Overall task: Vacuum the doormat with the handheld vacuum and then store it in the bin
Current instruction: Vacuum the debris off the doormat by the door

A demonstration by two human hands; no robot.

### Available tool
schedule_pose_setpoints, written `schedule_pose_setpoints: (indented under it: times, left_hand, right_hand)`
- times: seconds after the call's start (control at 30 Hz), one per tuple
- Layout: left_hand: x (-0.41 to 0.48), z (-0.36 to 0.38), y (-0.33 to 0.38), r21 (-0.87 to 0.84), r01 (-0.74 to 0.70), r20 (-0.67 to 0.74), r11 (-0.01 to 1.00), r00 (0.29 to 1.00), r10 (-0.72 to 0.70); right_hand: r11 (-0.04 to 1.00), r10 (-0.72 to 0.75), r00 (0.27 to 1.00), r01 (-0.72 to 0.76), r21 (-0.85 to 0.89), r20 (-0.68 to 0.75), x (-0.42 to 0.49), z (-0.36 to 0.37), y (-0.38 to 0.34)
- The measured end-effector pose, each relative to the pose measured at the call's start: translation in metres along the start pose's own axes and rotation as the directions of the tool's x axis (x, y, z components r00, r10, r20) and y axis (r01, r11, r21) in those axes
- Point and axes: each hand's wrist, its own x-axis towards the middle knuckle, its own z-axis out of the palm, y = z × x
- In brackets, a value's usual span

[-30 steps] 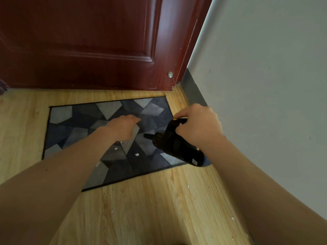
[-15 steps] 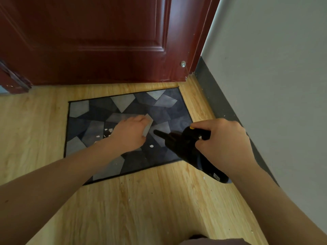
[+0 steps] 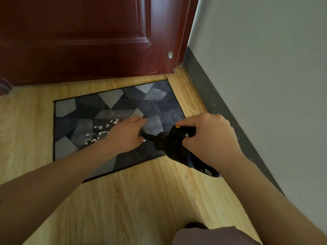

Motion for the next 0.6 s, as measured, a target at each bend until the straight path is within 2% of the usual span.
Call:
schedule_pose_setpoints:
  times: [0.23, 0.6]
  left_hand:
    - [0.002, -0.001, -0.031, 0.008, 0.077, -0.006, 0.997, 0.997, -0.077]
    - [0.000, -0.010, -0.039, -0.012, 0.127, 0.012, 0.992, 0.992, -0.127]
  right_hand:
    - [0.998, -0.021, 1.000, 0.022, -0.058, 0.023, -0.004, -0.006, 0.004]
    - [0.999, -0.047, 0.999, 0.047, -0.013, 0.019, -0.006, -0.001, -0.001]
